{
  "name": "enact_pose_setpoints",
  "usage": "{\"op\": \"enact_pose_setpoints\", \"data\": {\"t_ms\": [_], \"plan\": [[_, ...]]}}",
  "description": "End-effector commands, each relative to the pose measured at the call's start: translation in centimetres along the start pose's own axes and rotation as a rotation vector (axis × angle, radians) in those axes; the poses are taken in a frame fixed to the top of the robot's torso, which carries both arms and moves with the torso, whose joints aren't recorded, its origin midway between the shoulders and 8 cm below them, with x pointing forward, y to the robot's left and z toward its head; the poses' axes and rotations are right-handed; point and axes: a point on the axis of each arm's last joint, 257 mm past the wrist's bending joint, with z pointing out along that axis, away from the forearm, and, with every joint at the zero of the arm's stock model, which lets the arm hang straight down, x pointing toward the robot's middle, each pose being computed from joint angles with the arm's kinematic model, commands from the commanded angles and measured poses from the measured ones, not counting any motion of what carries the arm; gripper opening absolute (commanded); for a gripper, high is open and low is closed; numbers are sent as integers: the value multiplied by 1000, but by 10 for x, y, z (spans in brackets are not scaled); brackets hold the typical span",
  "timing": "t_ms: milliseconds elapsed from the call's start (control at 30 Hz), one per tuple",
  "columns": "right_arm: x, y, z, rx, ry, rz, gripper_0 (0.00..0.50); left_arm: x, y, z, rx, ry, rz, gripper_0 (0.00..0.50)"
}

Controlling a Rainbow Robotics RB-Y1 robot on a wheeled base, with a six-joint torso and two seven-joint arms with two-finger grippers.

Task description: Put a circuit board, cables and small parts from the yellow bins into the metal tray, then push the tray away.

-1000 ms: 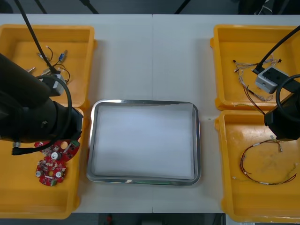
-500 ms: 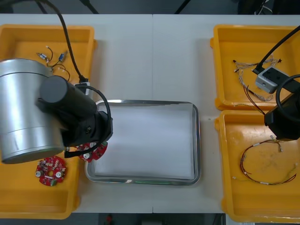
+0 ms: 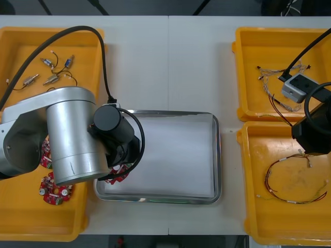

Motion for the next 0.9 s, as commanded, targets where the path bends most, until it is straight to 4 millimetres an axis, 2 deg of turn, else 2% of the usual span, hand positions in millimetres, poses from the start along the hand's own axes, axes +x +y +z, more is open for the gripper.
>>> {"op": "enact_pose_setpoints", "data": {"t_ms": [33, 267, 533, 700, 900], "plan": [[2, -8, -8, 45, 5, -57, 0, -7, -20, 6, 20, -46, 58, 11], [2, -8, -8, 45, 5, -57, 0, -9, -31, 21, 17, -45, 44, 12], [2, -8, -8, 45, 5, -57, 0, -3, -29, 25, 5, -33, 62, 15], [2, -8, -8, 45, 5, -57, 0, 0, -27, 27, 0, -25, 66, 44], [2, -8, -8, 45, 5, -57, 0, 3, -23, 31, -15, -15, 63, 52]]}}
